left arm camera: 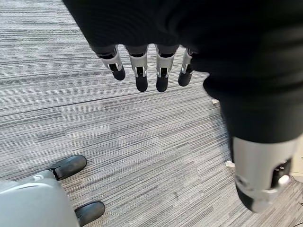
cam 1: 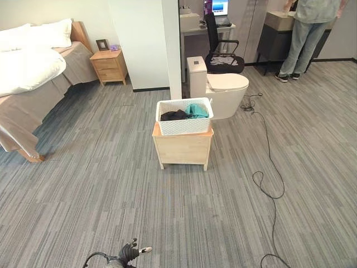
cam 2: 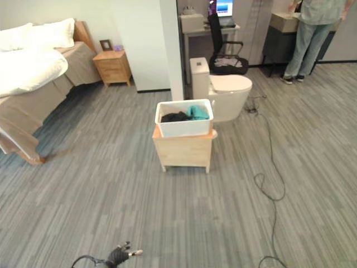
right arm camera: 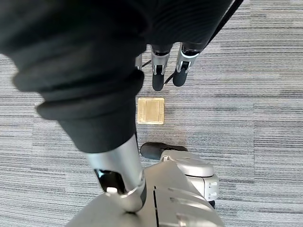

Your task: Grab the laundry basket,head to the washer,open it,put in the laundry and shut it.

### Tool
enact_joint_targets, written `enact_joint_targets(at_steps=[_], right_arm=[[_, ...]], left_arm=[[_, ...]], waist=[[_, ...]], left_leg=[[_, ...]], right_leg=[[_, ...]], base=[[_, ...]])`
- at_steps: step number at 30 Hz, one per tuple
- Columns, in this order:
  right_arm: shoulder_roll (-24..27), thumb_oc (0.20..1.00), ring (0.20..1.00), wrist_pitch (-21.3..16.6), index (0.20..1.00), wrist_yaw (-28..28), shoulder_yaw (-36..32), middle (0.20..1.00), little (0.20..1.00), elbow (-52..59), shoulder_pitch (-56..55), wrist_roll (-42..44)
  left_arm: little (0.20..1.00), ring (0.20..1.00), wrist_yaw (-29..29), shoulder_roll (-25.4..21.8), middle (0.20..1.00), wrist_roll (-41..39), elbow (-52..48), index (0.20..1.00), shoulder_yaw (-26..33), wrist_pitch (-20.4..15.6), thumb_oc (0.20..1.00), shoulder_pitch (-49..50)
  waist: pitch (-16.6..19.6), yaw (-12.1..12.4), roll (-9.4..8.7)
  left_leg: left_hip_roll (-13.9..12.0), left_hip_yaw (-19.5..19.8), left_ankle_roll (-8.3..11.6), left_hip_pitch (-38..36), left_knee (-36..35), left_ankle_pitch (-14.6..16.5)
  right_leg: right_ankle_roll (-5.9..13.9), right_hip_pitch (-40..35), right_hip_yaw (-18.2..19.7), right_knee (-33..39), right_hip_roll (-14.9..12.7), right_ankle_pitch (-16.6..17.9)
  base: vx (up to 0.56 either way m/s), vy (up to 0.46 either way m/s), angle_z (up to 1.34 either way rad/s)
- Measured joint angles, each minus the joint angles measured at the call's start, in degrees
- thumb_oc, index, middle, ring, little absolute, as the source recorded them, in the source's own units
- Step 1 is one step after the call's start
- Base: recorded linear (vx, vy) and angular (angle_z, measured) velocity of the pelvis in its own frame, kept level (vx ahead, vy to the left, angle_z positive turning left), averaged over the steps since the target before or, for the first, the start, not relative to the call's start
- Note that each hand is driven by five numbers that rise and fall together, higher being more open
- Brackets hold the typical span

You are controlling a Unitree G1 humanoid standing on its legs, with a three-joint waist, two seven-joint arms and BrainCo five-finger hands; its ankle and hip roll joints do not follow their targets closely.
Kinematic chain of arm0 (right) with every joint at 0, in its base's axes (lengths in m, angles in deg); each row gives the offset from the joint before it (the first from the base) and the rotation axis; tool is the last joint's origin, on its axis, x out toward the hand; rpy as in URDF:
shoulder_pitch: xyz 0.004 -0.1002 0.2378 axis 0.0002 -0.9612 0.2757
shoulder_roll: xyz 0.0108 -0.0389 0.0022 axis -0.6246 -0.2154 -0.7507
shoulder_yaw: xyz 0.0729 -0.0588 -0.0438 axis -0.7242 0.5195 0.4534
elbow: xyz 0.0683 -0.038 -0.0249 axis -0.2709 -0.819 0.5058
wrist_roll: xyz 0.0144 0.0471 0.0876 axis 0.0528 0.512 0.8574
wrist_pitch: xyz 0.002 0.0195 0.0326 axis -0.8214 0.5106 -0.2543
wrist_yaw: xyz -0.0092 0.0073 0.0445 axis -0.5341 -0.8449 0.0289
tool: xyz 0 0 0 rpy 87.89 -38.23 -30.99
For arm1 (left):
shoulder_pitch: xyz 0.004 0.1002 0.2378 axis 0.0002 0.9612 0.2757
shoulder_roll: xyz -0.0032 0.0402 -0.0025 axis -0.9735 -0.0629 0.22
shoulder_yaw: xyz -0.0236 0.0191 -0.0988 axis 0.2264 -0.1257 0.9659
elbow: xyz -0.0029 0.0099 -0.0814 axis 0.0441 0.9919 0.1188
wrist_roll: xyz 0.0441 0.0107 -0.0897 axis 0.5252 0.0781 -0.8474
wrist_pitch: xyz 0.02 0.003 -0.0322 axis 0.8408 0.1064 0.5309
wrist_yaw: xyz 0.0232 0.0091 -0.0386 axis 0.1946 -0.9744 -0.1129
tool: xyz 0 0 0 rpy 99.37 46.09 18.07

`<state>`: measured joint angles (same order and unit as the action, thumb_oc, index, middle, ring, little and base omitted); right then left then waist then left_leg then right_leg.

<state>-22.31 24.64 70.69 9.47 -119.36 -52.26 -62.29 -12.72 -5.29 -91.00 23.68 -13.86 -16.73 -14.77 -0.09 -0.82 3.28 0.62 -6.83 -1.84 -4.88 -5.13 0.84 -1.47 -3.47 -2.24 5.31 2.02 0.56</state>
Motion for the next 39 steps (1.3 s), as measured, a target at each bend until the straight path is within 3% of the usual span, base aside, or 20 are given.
enact_joint_targets(at_steps=[9,30,33,34,36,37,38,39], right_arm=[[-0.1,1.0,1.0,0.0,1.0,0.0,0.0,1.0,1.0,-0.2,-0.7,0.0],[1.0,1.0,1.0,0.2,1.0,-0.2,-1.3,1.0,1.0,-1.1,-1.3,2.9],[0.7,1.0,1.0,0.2,1.0,-0.2,-1.2,1.0,1.0,-2.0,-0.7,2.9],[0.5,1.0,1.0,0.2,1.0,-0.2,-1.1,1.0,1.0,-2.4,0.4,2.8],[0.6,1.0,1.0,0.1,1.0,-0.2,-1.1,1.0,1.0,-2.6,1.3,2.8],[0.6,1.0,1.0,0.1,1.0,-0.2,-1.0,1.0,1.0,-2.5,2.0,2.8],[0.5,1.0,1.0,0.3,1.0,-0.3,-0.5,1.0,1.0,-3.0,2.4,2.9],[0.6,1.0,1.0,0.3,1.0,-0.2,-0.1,1.0,1.0,-3.0,2.7,2.9]], left_arm=[[1.0,1.0,0.0,0.0,1.0,-0.7,-0.2,1.0,1.6,0.0,1.0,0.2],[1.0,1.0,-0.9,1.0,1.0,-5.6,-0.2,1.0,2.8,0.3,1.0,2.2],[1.0,1.0,-1.3,1.5,1.0,-7.5,-0.2,1.0,4.4,0.4,1.0,1.9],[1.0,1.0,-1.4,1.8,1.0,-7.6,0.2,1.0,4.9,0.5,1.0,0.6],[1.0,1.0,-1.5,2.3,1.0,-9.0,0.8,1.0,4.8,0.5,1.0,0.0],[1.0,1.0,-1.6,2.2,1.0,-9.9,0.6,1.0,5.0,0.5,1.0,-0.9],[1.0,1.0,-1.5,1.6,1.0,-10.2,0.1,1.0,5.5,0.5,1.0,-1.4],[1.0,1.0,-1.5,1.6,1.0,-10.8,-0.3,1.0,5.7,0.5,1.0,-1.2]], waist=[[0.4,0.1,-0.57],[1.5,0.1,1.54],[0.0,0.4,0.93],[-2.2,1.1,-1.21],[-4.6,1.7,-3.08],[-5.4,1.8,-3.51],[-6.1,2.2,-3.87],[-6.5,2.3,-3.93]], left_leg=[[0.0,1.5,0.28,0.1,0.0,-0.2],[-0.3,4.7,1.62,1.6,0.2,-1.1],[-0.1,5.1,3.24,3.6,4.3,-0.9],[0.8,5.3,5.29,7.5,11.8,-0.9],[2.1,7.8,7.8,14.7,23.4,-2.6],[1.9,7.7,8.52,17.3,27.3,-2.9],[0.4,5.6,7.95,20.1,29.2,-2.3],[-1.1,4.4,7.69,20.1,26.2,-2.5]], right_leg=[[-0.27,-0.7,-1.6,-0.3,-0.1,0.0],[-1.13,-0.7,-4.5,0.1,0.4,-0.8],[-1.61,-0.8,-4.8,-0.3,0.1,-1.0],[-2.52,-0.7,-5.5,-0.2,-1.4,-0.4],[-3.57,0.3,-6.4,-1.7,-2.0,-1.6],[-3.89,0.6,-6.6,-1.8,-2.1,-1.8],[-3.59,-0.4,-8.4,0.2,-1.8,-1.5],[-3.65,-0.6,-9.3,0.2,-1.4,-1.3]], base=[[0.0,-0.024,0.08],[0.01,-0.074,0.08],[-0.01,-0.13,0.15],[-0.01,-0.117,0.17],[0.12,-0.105,0.39],[0.15,-0.021,0.44],[0.12,0.025,0.22],[0.2,0.05,0.24]])
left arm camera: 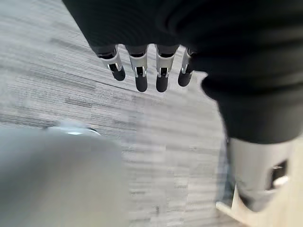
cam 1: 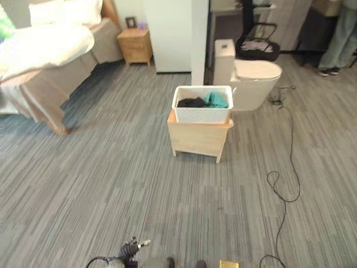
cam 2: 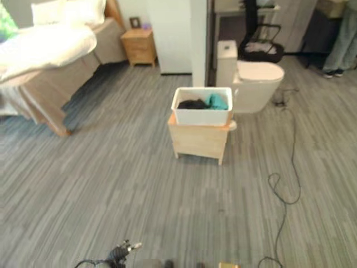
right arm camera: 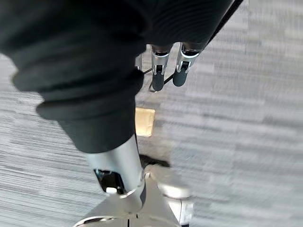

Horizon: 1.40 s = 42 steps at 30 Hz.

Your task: Grab the laundry basket,head to the washer,open it,put in the laundry and shut it.

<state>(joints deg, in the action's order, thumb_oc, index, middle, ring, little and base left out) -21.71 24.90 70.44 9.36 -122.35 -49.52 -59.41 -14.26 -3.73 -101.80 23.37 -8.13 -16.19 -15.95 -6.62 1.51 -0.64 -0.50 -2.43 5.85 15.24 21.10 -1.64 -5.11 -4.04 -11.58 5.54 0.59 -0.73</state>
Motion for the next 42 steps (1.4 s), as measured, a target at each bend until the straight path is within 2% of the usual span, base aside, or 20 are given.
enact_joint_targets(at_steps=[2,7,13,14,15,17,18,20,23,26,28,31,33,34,35,36,37,39,40,42], right_arm=[[0.6,1.0,1.0,-0.1,1.0,0.0,0.1,1.0,1.0,0.1,0.5,1.1],[1.0,1.0,1.0,-0.1,1.0,-0.3,1.2,1.0,1.0,-1.3,2.2,0.9],[0.2,1.0,1.0,0.7,1.0,-0.2,1.6,1.0,1.0,-3.7,2.9,0.4],[-0.8,1.0,1.0,0.8,1.0,-0.1,1.7,1.0,1.0,-4.5,2.2,-0.9],[-0.3,1.0,1.0,0.9,1.0,0.0,1.7,1.0,1.0,-4.5,1.9,-1.5],[0.0,1.0,1.0,1.2,1.0,0.0,2.6,1.0,1.0,-3.1,1.1,-1.8],[0.1,1.0,1.0,1.3,1.0,0.1,2.0,1.0,1.0,-1.2,0.6,-1.9],[-0.7,1.0,1.0,1.1,1.0,0.1,2.3,1.0,1.0,1.0,-0.1,-1.7],[0.0,1.0,1.0,0.9,1.0,-0.2,1.3,1.0,1.0,1.3,-0.4,-1.7],[0.0,1.0,1.0,1.3,1.0,0.1,1.1,1.0,1.0,2.0,-2.6,-1.7],[-0.9,1.0,1.0,1.3,1.0,0.2,-0.2,1.0,1.0,0.9,-2.0,-1.4],[-1.0,1.0,1.0,2.0,1.0,0.4,-2.6,1.0,1.0,-0.9,-3.1,-1.3],[-0.4,1.0,1.0,2.2,1.0,0.9,-3.3,1.0,1.0,-1.5,-4.4,-1.2],[-0.3,1.0,1.0,2.0,1.0,1.1,-3.3,1.0,1.0,-1.4,-4.3,-1.2],[0.8,1.0,1.0,1.9,1.0,1.1,-3.3,1.0,1.0,-1.4,-3.6,-1.2],[1.4,1.0,1.0,2.0,1.0,1.1,-3.1,1.0,1.0,-1.0,-3.2,-1.2],[1.8,1.0,1.0,2.0,1.0,1.1,-2.5,1.0,1.0,-0.5,-2.7,-1.3],[1.5,1.0,1.0,1.7,1.0,1.2,-2.2,1.0,1.0,0.0,-0.9,-1.3],[1.7,1.0,1.0,1.9,1.0,1.0,-2.1,1.0,1.0,-1.0,0.7,-1.3],[1.4,1.0,1.0,1.9,1.0,0.9,-0.9,1.0,1.0,-0.7,2.1,-1.3]], left_arm=[[1.0,1.0,0.0,0.1,1.0,-0.5,-0.5,1.0,-0.1,0.0,1.0,0.6],[1.0,1.0,0.0,0.6,1.0,-1.0,-0.3,1.0,-1.2,0.1,1.0,0.0],[1.0,1.0,0.0,-0.7,1.0,-0.5,-0.6,1.0,-2.0,0.6,1.0,1.4],[1.0,1.0,-0.1,-1.9,1.0,0.3,-0.5,1.0,-2.3,0.9,1.0,1.1],[1.0,1.0,0.0,-1.8,1.0,0.6,-1.0,1.0,-2.4,0.9,1.0,2.0],[1.0,1.0,-0.2,-2.4,1.0,1.9,-2.3,1.0,-4.8,1.2,1.0,0.9],[1.0,1.0,-0.5,-2.8,1.0,2.3,-4.0,1.0,-6.3,1.2,1.0,1.6],[1.0,1.0,-0.9,-3.1,1.0,2.6,-4.4,1.0,-8.0,1.3,1.0,1.5],[1.0,1.0,-0.9,-2.9,1.0,4.1,-3.6,1.0,-8.3,1.4,1.0,-0.4],[1.0,1.0,-0.8,-3.0,1.0,4.5,-2.0,1.0,-7.2,1.4,1.0,-1.6],[1.0,1.0,-0.5,-3.1,1.0,5.9,0.8,1.0,-5.4,1.6,1.0,-2.0],[1.0,1.0,-0.5,-1.6,1.0,6.3,0.7,1.0,-5.7,1.5,1.0,-2.3],[1.0,1.0,-0.6,0.1,1.0,6.3,-0.1,1.0,-5.9,1.5,1.0,-1.7],[1.0,1.0,-0.7,0.6,1.0,6.3,-0.2,1.0,-6.1,1.4,1.0,-1.4],[1.0,1.0,-0.6,2.3,1.0,6.3,0.0,1.0,-5.9,1.3,1.0,-0.6],[1.0,1.0,-0.8,2.9,1.0,6.4,0.1,1.0,-6.0,1.4,1.0,0.1],[1.0,1.0,-0.9,3.1,1.0,6.7,0.1,1.0,-6.0,1.4,1.0,0.8],[1.0,1.0,-0.9,1.7,1.0,6.0,-2.7,1.0,-3.1,1.3,1.0,0.4],[1.0,1.0,-0.9,0.8,1.0,5.7,-4.2,1.0,-3.1,0.9,1.0,1.1],[1.0,1.0,-1.1,-0.7,1.0,4.6,-4.6,1.0,-1.7,1.1,1.0,1.7]], waist=[[0.0,0.1,1.03],[0.5,1.3,2.58],[2.8,4.4,0.3],[3.9,4.0,-2.17],[4.6,4.3,-1.36],[4.5,3.5,0.21],[4.3,2.6,0.39],[4.5,1.1,0.16],[4.0,0.6,2.33],[3.2,-0.9,2.99],[2.2,-2.7,2.91],[2.6,-4.3,2.19],[3.0,-4.1,2.33],[2.8,-4.0,1.67],[3.3,-3.6,3.05],[3.8,-3.5,3.7],[4.3,-3.7,4.39],[3.1,-2.1,1.39],[2.2,-0.6,1.58],[1.0,0.1,-0.06]], left_leg=[[-3.0,0.1,0.33,0.2,-9.1,-0.6],[-4.1,2.0,2.24,1.4,-26.5,-4.0],[-0.9,2.0,-4.27,2.0,-16.3,-5.4],[3.0,0.5,-6.7,-0.1,-17.6,-5.7],[2.7,-0.9,-10.25,-2.2,-20.3,-9.3],[2.7,-1.9,-10.92,-6.3,-21.5,-3.3],[2.2,-1.7,-10.31,-7.7,-21.4,-2.1],[5.1,-1.8,-12.35,-13.4,-21.6,1.0],[4.8,-0.4,-13.19,-16.8,-22.6,3.9],[4.6,0.3,-8.27,-21.8,-23.2,7.0],[4.0,1.2,-4.66,-27.4,-23.2,10.5],[2.9,1.0,-2.03,-32.5,-22.9,12.1],[1.5,0.4,-1.37,-35.3,-19.9,12.8],[0.7,0.2,-0.49,-34.9,-14.7,12.2],[-1.8,1.1,2.77,-34.8,-10.8,9.4],[-3.1,1.7,3.52,-34.8,-9.1,8.0],[-3.9,2.0,4.11,-33.9,-5.8,5.5],[-4.7,1.6,5.56,-15.5,24.0,-15.3],[-5.2,1.6,6.16,-9.7,30.9,-13.4],[-3.8,4.6,0.51,-1.1,35.5,-6.1]], right_leg=[[0.25,0.1,-0.3,0.0,1.6,-0.6],[0.35,1.3,-0.1,-0.5,3.6,-1.7],[1.21,-1.8,2.2,-5.3,3.0,-8.3],[6.2,-2.4,2.0,-8.9,0.2,-11.7],[6.57,-1.2,2.1,-13.2,0.7,-11.6],[8.92,6.1,3.9,-33.2,0.0,-12.5],[11.18,13.3,4.0,-49.4,-2.2,-12.4],[12.02,21.8,3.8,-60.8,-11.5,-11.1],[10.57,24.8,-1.1,-47.7,-14.7,-11.5],[9.49,26.2,-3.6,-28.2,-13.7,-6.6],[11.19,24.4,-1.1,-3.5,-7.8,2.6],[10.98,23.6,1.2,-3.1,-6.3,2.8],[8.75,22.2,-0.1,-8.5,-6.0,8.0],[3.97,19.9,0.2,-8.8,-5.4,11.7],[3.16,17.4,-0.9,-9.4,-3.4,9.9],[2.74,15.8,-1.9,-9.4,-2.6,8.6],[2.06,14.3,-2.8,-9.3,-1.5,7.8],[-0.12,11.9,-3.1,-8.0,-1.7,6.1],[-0.45,11.1,-2.5,-8.0,-0.6,5.7],[-3.35,8.1,-0.1,-7.3,0.4,2.5]], base=[[0.22,0.062,0.1],[0.41,0.124,0.13],[0.47,0.209,-0.22],[0.48,0.318,-0.06],[0.36,0.244,-0.02],[0.29,0.203,0.03],[0.23,0.163,0.16],[0.45,0.144,0.18],[0.37,0.008,0.03],[0.46,-0.114,0.29],[0.45,-0.118,0.38],[0.39,-0.14,0.65],[0.35,-0.208,0.52],[0.46,-0.325,0.27],[0.3,-0.26,0.14],[0.23,-0.301,0.1],[0.11,-0.312,0.31],[0.05,-0.297,0.03],[0.18,-0.227,-0.59],[0.19,-0.104,-0.45]])
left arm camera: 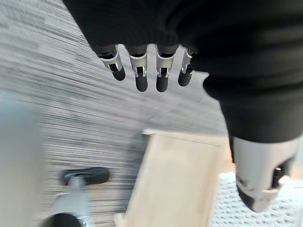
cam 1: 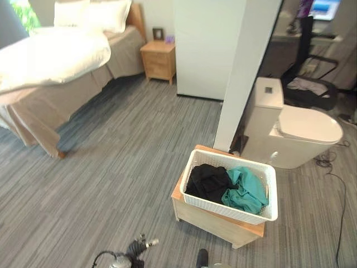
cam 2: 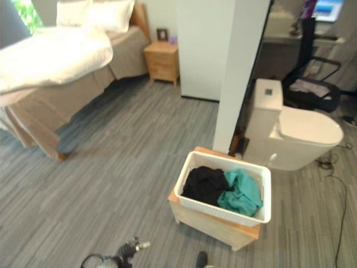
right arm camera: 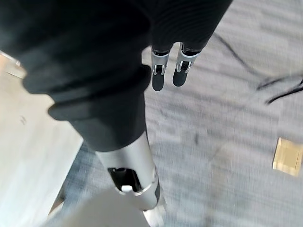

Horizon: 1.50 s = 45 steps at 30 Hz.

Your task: Grab the laundry basket,head to the washer,open it,put in the laundry and shut it.

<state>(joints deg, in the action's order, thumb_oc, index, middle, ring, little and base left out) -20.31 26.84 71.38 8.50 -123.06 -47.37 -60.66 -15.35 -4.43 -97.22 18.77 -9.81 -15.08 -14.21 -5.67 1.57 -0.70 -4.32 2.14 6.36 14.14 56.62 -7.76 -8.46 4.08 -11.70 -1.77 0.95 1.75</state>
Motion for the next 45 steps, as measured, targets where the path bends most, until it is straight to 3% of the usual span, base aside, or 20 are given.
enact_joint_targets(at_steps=[1,2,3,6,7,8,9,10,12,14,18,20,23,29,34,37,40,42,44,45], right_arm=[[-0.4,1.0,1.0,0.2,1.0,0.0,0.0,1.0,1.0,-0.2,0.4,0.0],[-0.6,1.0,1.0,0.3,1.0,0.1,0.9,1.0,1.0,-1.2,0.8,0.0],[-0.4,1.0,1.0,0.3,1.0,0.1,1.3,1.0,1.0,-1.3,0.4,-0.1],[1.0,1.0,1.0,0.5,1.0,0.2,1.5,1.0,1.0,-1.6,-1.0,-0.1],[1.3,1.0,1.0,1.1,1.0,0.2,0.9,1.0,1.0,-2.3,-3.3,-0.1],[1.1,1.0,1.0,1.3,1.0,0.3,0.9,1.0,1.0,-2.3,-4.1,-0.1],[1.1,1.0,1.0,1.4,1.0,0.4,-3.0,1.0,1.0,-4.6,-5.2,-0.2],[0.7,1.0,1.0,1.5,1.0,0.4,-4.0,1.0,1.0,-5.3,-5.5,-0.2],[-0.4,1.0,1.0,2.5,1.0,2.2,-3.6,1.0,1.0,-5.5,-6.3,-0.2],[-2.0,1.0,1.0,3.4,1.0,4.4,-3.7,1.0,1.0,-5.5,-7.4,-0.2],[-2.3,1.0,1.0,4.6,1.0,6.7,-4.7,1.0,1.0,-5.5,-8.1,0.0],[-1.5,1.0,1.0,4.6,1.0,7.7,-12.3,1.0,1.0,-5.6,-8.4,1.5],[0.7,1.0,1.0,5.2,1.0,7.9,-12.8,1.0,1.0,-5.9,-10.7,2.7],[13.0,1.0,1.0,6.2,1.0,9.1,-20.2,1.0,1.0,-5.8,-12.6,7.0],[22.1,1.0,1.0,6.2,1.0,10.3,-20.0,1.0,1.0,-3.9,-11.9,6.8],[28.7,1.0,1.0,4.6,1.0,12.8,-20.1,1.0,1.0,4.5,-10.7,6.7],[33.9,1.0,1.0,6.7,1.0,14.5,-20.8,1.0,1.0,22.0,-14.4,4.8],[39.4,1.0,1.0,5.5,1.0,15.2,-21.1,1.0,1.0,35.6,-15.9,4.4],[41.6,1.0,1.0,6.4,1.0,14.5,-21.2,1.0,1.0,46.6,-15.7,4.4],[40.2,1.0,1.0,6.5,1.0,12.7,-18.4,1.0,1.0,48.9,-8.1,4.5]], left_arm=[[1.0,1.0,0.2,-1.0,1.0,-0.9,0.1,1.0,0.2,0.0,1.0,-0.6],[1.0,1.0,0.3,-2.8,1.0,-1.1,0.0,1.0,-0.2,0.0,1.0,-1.1],[1.0,1.0,0.3,-3.1,1.0,-1.1,0.0,1.0,-0.6,0.1,1.0,-0.7],[1.0,1.0,0.1,-2.6,1.0,-1.0,-0.4,1.0,-1.2,0.4,1.0,0.7],[1.0,1.0,0.1,-1.6,1.0,-1.1,-0.3,1.0,-0.4,0.5,1.0,-0.5],[1.0,1.0,0.1,-1.6,1.0,-1.1,-0.4,1.0,-0.5,0.4,1.0,-1.1],[1.0,1.0,-0.2,-1.2,1.0,-1.1,-0.8,1.0,-0.6,0.4,1.0,-0.5],[1.0,1.0,-0.5,-1.5,1.0,-1.1,-2.1,1.0,-0.5,0.4,1.0,0.6],[1.0,1.0,-0.9,-2.6,1.0,-1.0,-5.8,1.0,-2.3,0.4,1.0,1.7],[1.0,1.0,-1.3,-3.6,1.0,-1.1,-8.9,1.0,-2.1,0.4,1.0,2.3],[1.0,1.0,-1.2,-3.7,1.0,-2.9,-14.0,1.0,0.5,0.4,1.0,3.4],[1.0,1.0,-1.0,-3.4,1.0,-3.8,-23.9,1.0,6.0,2.5,1.0,8.6],[1.0,1.0,-0.5,-3.7,1.0,-5.8,-28.8,1.0,7.5,1.7,1.0,10.6],[1.0,1.0,-1.0,-7.8,1.0,-5.8,-34.4,1.0,6.7,4.1,1.0,10.5],[1.0,1.0,-0.4,-10.8,1.0,-7.4,-37.6,1.0,6.8,5.1,1.0,6.3],[1.0,1.0,0.8,-12.5,1.0,-7.3,-35.1,1.0,6.3,5.7,1.0,2.2],[1.0,1.0,1.2,-13.0,1.0,-7.5,-34.8,1.0,5.9,6.3,1.0,1.2],[1.0,1.0,1.3,-12.9,1.0,-8.2,-34.8,1.0,5.0,7.4,1.0,0.9],[1.0,1.0,1.5,-12.3,1.0,-12.7,-34.8,1.0,3.9,7.6,1.0,1.2],[1.0,1.0,1.8,-12.0,1.0,-16.2,-34.6,1.0,1.9,8.6,1.0,0.9]], waist=[[-0.8,0.2,-0.42],[-1.7,1.1,-1.52],[-1.5,0.6,-1.25],[-0.4,0.8,0.8],[0.1,0.2,2.82],[0.3,-0.1,2.68],[1.3,0.0,3.51],[1.8,-0.5,3.22],[2.2,-0.5,2.71],[2.6,-0.5,1.68],[2.9,-0.1,2.82],[3.2,-0.6,3.33],[3.7,0.4,4.42],[4.4,-1.0,5.09],[5.5,-2.0,3.15],[5.9,-2.7,2.45],[5.8,-3.7,2.83],[5.6,-5.7,3.29],[5.7,-6.1,3.46],[5.8,-7.1,3.74]], left_leg=[[0.5,0.4,-2.06,2.4,-0.8,2.4],[-0.3,-1.2,-2.13,4.4,-9.6,5.2],[-0.2,-1.4,-1.93,4.6,-16.1,5.5],[1.0,1.6,-0.88,0.6,-39.6,5.2],[2.2,1.7,-2.96,-6.3,-56.2,2.5],[2.3,1.9,-3.32,-8.3,-57.8,1.5],[2.2,1.3,-5.21,-14.5,-62.1,0.8],[2.5,0.5,-4.56,-15.2,-62.2,2.1],[2.9,-1.3,-5.69,-16.2,-62.2,2.6],[4.3,-1.1,-5.98,-15.9,-62.1,2.8],[6.3,-1.1,-6.53,-16.1,-62.2,3.2],[6.5,-1.3,-6.92,-16.2,-62.2,3.6],[6.6,-1.2,-6.73,-16.0,-62.4,3.8],[6.4,-2.7,-7.29,-15.7,-62.5,3.8],[6.3,-3.0,-7.41,-15.6,-62.4,3.9],[5.8,-4.5,-7.43,-16.0,-62.4,3.9],[5.3,-5.8,-7.36,-15.9,-62.2,4.0],[5.1,-6.2,-7.37,-15.9,-62.5,4.0],[4.7,-7.5,-7.37,-16.0,-62.5,4.0],[4.5,-8.0,-7.35,-15.8,-62.5,4.0]], right_leg=[[-0.18,-2.2,0.1,1.3,0.0,-0.4],[1.64,-5.2,0.8,2.7,0.0,-0.5],[3.15,-6.9,2.3,3.9,0.5,-1.5],[4.53,-9.8,5.7,6.6,1.6,-0.8],[6.12,-12.5,8.2,6.7,2.7,-1.7],[6.77,-13.3,8.1,6.7,2.7,-2.1],[8.36,-14.6,10.2,6.6,2.8,-3.7],[8.45,-15.0,9.7,6.2,2.3,-4.9],[9.82,-14.5,9.4,4.2,1.5,-6.0],[9.46,-14.5,8.2,4.8,0.1,-6.5],[9.84,-15.3,7.3,6.3,-1.9,-6.9],[9.91,-15.4,7.1,6.7,-2.2,-6.8],[9.95,-14.9,6.9,6.4,-2.2,-7.1],[9.85,-13.6,8.3,5.9,-2.4,-7.0],[10.33,-14.0,8.5,6.4,-2.4,-6.4],[10.29,-13.8,10.2,6.7,-2.2,-5.9],[10.29,-13.3,11.3,6.7,-1.9,-5.4],[10.22,-13.1,11.8,6.7,-1.8,-5.2],[10.29,-12.7,12.9,6.7,-1.5,-4.9],[10.4,-12.2,13.4,7.1,-1.4,-4.7]], base=[[0.24,0.072,-0.48],[0.24,0.072,-0.48],[0.28,0.136,-0.67],[0.18,0.076,-0.8],[0.42,0.191,-0.72],[0.39,0.232,-0.97],[0.29,0.192,-0.46],[0.12,0.096,-0.54],[0.06,0.044,-0.33],[0.05,0.047,-0.1],[0.05,0.037,0.04],[0.04,0.031,-0.01],[0.03,0.015,0.01],[0.03,0.009,-0.15],[0.0,-0.012,-0.04],[-0.01,-0.03,-0.26],[-0.02,-0.015,-0.25],[-0.01,0.007,-0.14],[0.0,0.004,-0.28],[0.0,-0.007,-0.33]])
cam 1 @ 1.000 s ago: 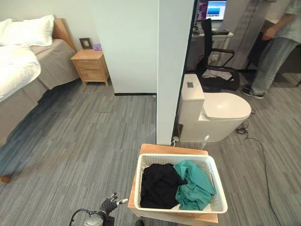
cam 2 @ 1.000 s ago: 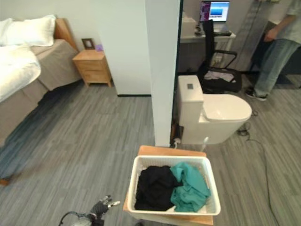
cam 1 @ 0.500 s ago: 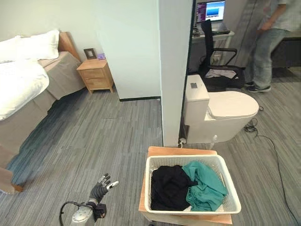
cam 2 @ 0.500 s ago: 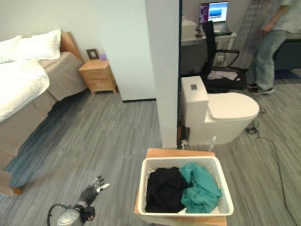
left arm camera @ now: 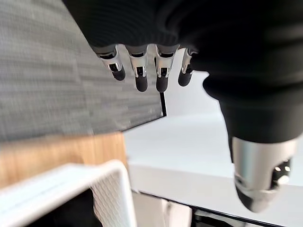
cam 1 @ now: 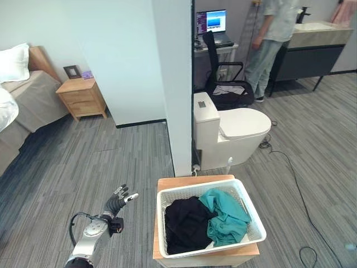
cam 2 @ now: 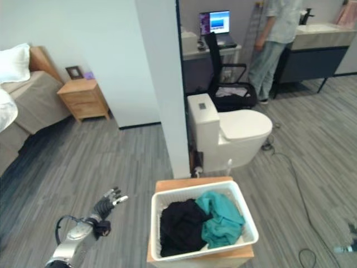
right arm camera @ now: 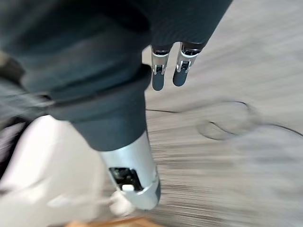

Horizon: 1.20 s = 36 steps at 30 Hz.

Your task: Grab the laundry basket,head to the washer,open it,put in the laundry and shut it.

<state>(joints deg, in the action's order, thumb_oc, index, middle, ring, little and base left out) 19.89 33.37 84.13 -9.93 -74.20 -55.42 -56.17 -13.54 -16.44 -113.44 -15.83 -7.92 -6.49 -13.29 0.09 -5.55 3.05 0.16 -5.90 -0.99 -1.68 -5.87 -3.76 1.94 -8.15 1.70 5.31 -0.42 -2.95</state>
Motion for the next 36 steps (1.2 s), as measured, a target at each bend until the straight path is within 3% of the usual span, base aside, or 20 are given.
enact_joint_targets(at_steps=[4,6,11,19,22,25,27,36], right_arm=[[-1.8,1.0,1.0,0.9,1.0,-2.2,11.3,1.0,1.0,-0.1,9.6,-1.9],[-3.5,1.0,1.0,2.4,1.0,-2.5,16.3,1.0,1.0,-1.6,12.7,-4.5],[-10.1,1.0,1.0,3.6,1.0,-2.5,22.8,1.0,1.0,-5.9,17.0,-7.4],[-14.8,1.0,1.0,3.8,1.0,-3.5,24.8,1.0,1.0,-16.2,23.8,-9.0],[-17.7,1.0,1.0,3.9,1.0,-5.2,26.2,1.0,1.0,-23.9,29.7,-9.0],[-18.1,1.0,1.0,3.6,1.0,-5.2,28.5,1.0,1.0,-24.0,30.9,-9.1],[-20.4,1.0,1.0,3.6,1.0,-6.0,31.2,1.0,1.0,-28.5,34.9,-10.2],[-25.2,1.0,1.0,3.4,1.0,-8.5,30.6,1.0,1.0,-31.0,36.4,-5.9]], left_arm=[[1.0,1.0,0.2,2.9,1.0,-2.4,0.4,1.0,-4.3,1.7,1.0,-1.0],[1.0,1.0,1.0,4.3,1.0,-2.4,1.6,1.0,-4.7,2.6,1.0,-1.2],[1.0,1.0,2.1,4.7,1.0,-1.7,5.4,1.0,-4.9,3.7,1.0,-4.8],[1.0,1.0,3.8,4.4,1.0,2.0,5.0,1.0,-5.7,3.5,1.0,-12.8],[1.0,1.0,3.8,4.2,1.0,3.9,5.6,1.0,-7.6,3.5,1.0,-14.7],[1.0,1.0,3.8,4.2,1.0,4.4,5.9,1.0,-8.3,3.5,1.0,-15.5],[1.0,1.0,3.8,5.3,1.0,3.6,12.2,1.0,-10.4,3.9,1.0,-18.3],[1.0,1.0,3.9,6.9,1.0,1.6,18.5,1.0,-11.4,3.9,1.0,-19.9]], waist=[[-0.2,0.1,1.03],[-0.5,1.3,1.95],[-1.1,2.7,2.13],[-4.1,3.2,0.33],[-5.8,3.1,0.42],[-5.9,3.3,0.67],[-6.2,3.3,0.92],[-7.5,3.8,1.25]], left_leg=[[0.0,-0.7,0.04,0.0,0.0,0.0],[0.0,-0.6,0.07,0.0,0.1,-0.1],[-0.3,0.7,0.42,2.4,0.3,-0.9],[-0.4,2.4,0.99,4.0,0.3,-1.8],[-0.4,2.4,0.93,4.2,0.3,-1.9],[-0.4,2.4,0.88,4.9,0.3,-2.0],[-0.3,2.5,0.72,5.1,0.3,-2.2],[-0.6,3.6,1.16,6.9,0.3,-2.7]], right_leg=[[0.2,0.2,0.6,0.1,-0.1,0.2],[-0.2,0.3,0.5,0.1,-0.1,0.6],[-0.31,2.1,-0.9,-0.4,0.5,1.0],[-0.39,3.1,-2.5,-0.4,0.8,1.2],[-0.33,3.3,-2.4,-0.4,0.7,1.3],[-0.33,4.0,-2.5,-0.4,0.7,1.4],[-0.27,4.0,-2.6,-0.4,0.7,1.4],[-0.38,5.4,-3.8,-0.4,1.1,1.5]], base=[[0.0,-0.016,-0.1],[-0.02,-0.011,0.02],[-0.04,-0.032,0.14],[-0.06,-0.021,0.1],[-0.03,-0.005,-0.01],[-0.05,0.003,0.02],[-0.04,0.001,0.02],[-0.03,-0.003,0.06]])
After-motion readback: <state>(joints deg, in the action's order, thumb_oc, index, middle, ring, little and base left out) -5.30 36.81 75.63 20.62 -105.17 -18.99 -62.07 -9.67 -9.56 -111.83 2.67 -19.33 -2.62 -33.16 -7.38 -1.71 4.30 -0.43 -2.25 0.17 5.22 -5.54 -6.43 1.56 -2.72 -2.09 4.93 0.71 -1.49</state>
